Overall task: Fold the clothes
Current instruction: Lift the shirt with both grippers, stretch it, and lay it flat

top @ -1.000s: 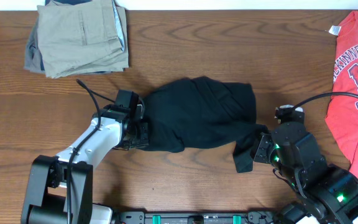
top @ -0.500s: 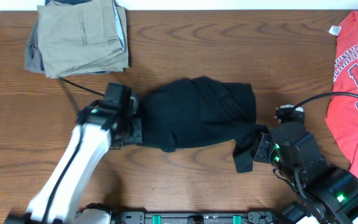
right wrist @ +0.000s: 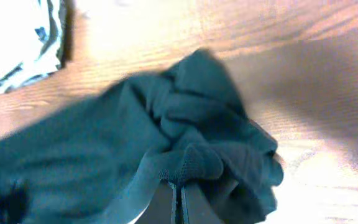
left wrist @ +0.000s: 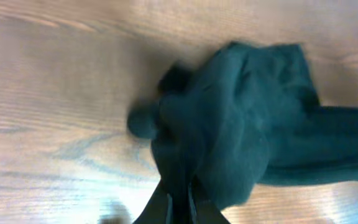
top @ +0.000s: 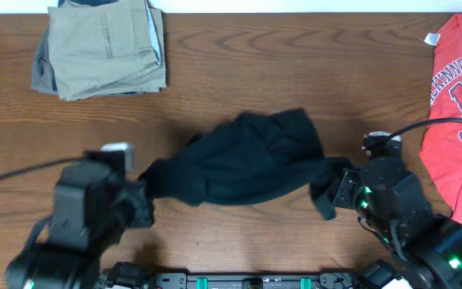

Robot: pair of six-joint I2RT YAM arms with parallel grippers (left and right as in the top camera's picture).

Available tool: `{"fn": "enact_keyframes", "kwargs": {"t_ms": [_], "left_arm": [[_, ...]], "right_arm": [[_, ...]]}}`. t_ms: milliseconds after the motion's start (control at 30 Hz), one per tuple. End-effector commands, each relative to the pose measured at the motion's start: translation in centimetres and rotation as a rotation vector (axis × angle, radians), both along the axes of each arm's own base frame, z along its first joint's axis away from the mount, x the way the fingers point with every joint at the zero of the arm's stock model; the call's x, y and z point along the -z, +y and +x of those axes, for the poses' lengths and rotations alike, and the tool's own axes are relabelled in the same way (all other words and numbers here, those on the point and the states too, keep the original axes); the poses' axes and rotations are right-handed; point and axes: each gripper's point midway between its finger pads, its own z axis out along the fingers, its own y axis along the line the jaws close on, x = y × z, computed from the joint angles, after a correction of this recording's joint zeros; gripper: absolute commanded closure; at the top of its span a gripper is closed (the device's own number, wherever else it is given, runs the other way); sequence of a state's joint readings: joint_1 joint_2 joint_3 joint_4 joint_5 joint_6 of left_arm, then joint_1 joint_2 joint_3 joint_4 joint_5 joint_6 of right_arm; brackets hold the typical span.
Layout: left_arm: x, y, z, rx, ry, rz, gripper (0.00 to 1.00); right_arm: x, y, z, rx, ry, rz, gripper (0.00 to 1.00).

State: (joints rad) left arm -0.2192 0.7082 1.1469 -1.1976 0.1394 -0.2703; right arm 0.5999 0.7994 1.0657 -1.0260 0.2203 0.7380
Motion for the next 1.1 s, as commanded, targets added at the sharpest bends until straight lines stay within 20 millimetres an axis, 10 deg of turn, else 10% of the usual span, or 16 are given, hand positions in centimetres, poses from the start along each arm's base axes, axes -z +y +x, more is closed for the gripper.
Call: {"fn": "enact_keyframes", "kwargs": {"t_ms": [0, 300, 1067], "left_arm": [[-3.6, 1.1, -1.4, -0.064, -0.090, -0.018, 0.94], [-12.0, 2.7, -4.1, -0.133, -0.304, -0.068, 0.94], [-21.1, 6.3, -9.4, -0.285, -0.581, -0.130, 0.94]], "right_arm": [[-3.0, -0.7, -0.1, 0.018, -0.071, 0.012, 0.99], [-6.9, -5.1, -1.0, 0.164, -0.157, -0.083, 0.99], [-15.7, -9.4, -3.8, 0.287, -0.338, -0.030, 0.99]]}}
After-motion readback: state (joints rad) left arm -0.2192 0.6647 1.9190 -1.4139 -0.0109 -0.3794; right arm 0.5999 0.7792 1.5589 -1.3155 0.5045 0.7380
